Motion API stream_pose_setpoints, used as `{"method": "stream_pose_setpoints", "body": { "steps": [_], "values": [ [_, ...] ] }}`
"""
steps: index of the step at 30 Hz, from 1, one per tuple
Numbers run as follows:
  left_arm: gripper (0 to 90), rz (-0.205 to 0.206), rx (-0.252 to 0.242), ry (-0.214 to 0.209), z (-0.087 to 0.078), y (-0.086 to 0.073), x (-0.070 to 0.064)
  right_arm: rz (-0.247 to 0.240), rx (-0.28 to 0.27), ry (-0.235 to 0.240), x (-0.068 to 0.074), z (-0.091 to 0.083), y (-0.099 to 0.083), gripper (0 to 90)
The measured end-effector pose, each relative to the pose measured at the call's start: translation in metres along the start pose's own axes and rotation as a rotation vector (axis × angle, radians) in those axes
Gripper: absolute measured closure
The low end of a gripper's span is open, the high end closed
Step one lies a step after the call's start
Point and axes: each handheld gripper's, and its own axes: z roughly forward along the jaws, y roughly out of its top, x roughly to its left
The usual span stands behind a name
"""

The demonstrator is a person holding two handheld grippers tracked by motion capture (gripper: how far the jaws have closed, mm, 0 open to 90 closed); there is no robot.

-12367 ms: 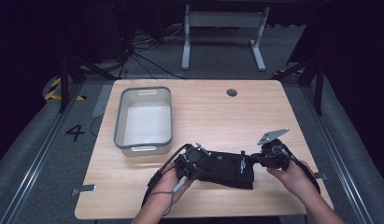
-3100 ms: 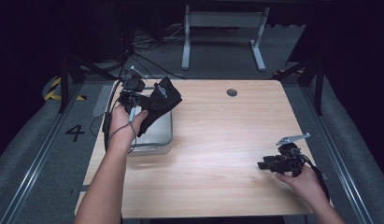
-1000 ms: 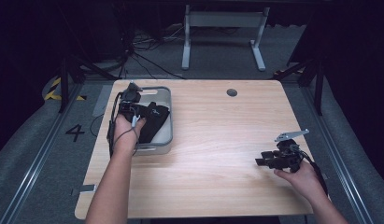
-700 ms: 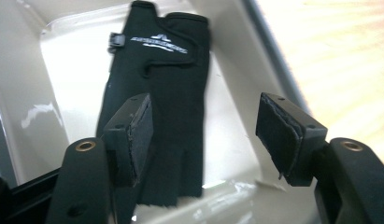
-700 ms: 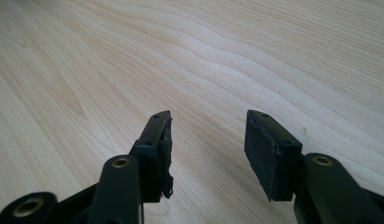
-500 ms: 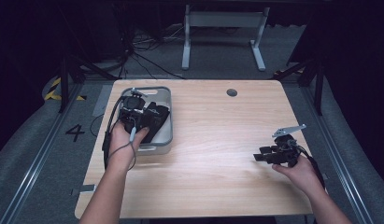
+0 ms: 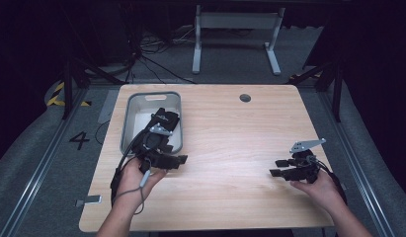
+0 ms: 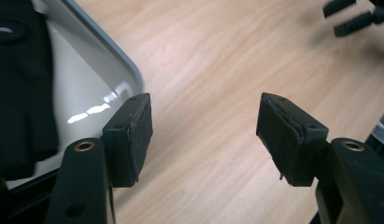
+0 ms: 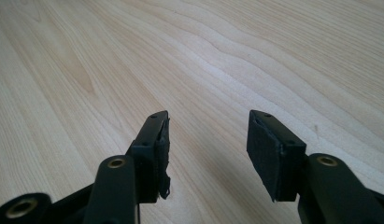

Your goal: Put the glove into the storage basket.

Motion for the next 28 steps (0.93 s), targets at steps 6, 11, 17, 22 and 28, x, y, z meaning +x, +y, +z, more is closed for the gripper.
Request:
{"method": "stream_pose_setpoints", "body": {
  "steps": [6,11,17,22,28],
  "values": [
    [37.1,0.046,-0.021,-0.046,0.012,-0.024,-0.003,0.000,-0.004,0.002,-0.001,0.003,-0.006,49.2],
    [37.3,0.048,0.041,0.061,0.032,-0.038,-0.002,-0.007,-0.021,0.002,-0.001,0.003,-0.008,49.2],
    [37.0,0.094,0.060,0.032,0.050,-0.051,0.000,-0.020,-0.020,-0.014,-0.003,0.007,-0.013,49.0],
    [37.9,0.069,0.068,0.000,0.066,-0.066,0.011,-0.005,-0.014,-0.030,-0.008,0.011,-0.019,48.9],
    [36.6,0.036,0.012,-0.027,0.073,-0.071,0.020,-0.033,-0.029,-0.068,-0.009,0.015,-0.021,48.0]
  ]
}}
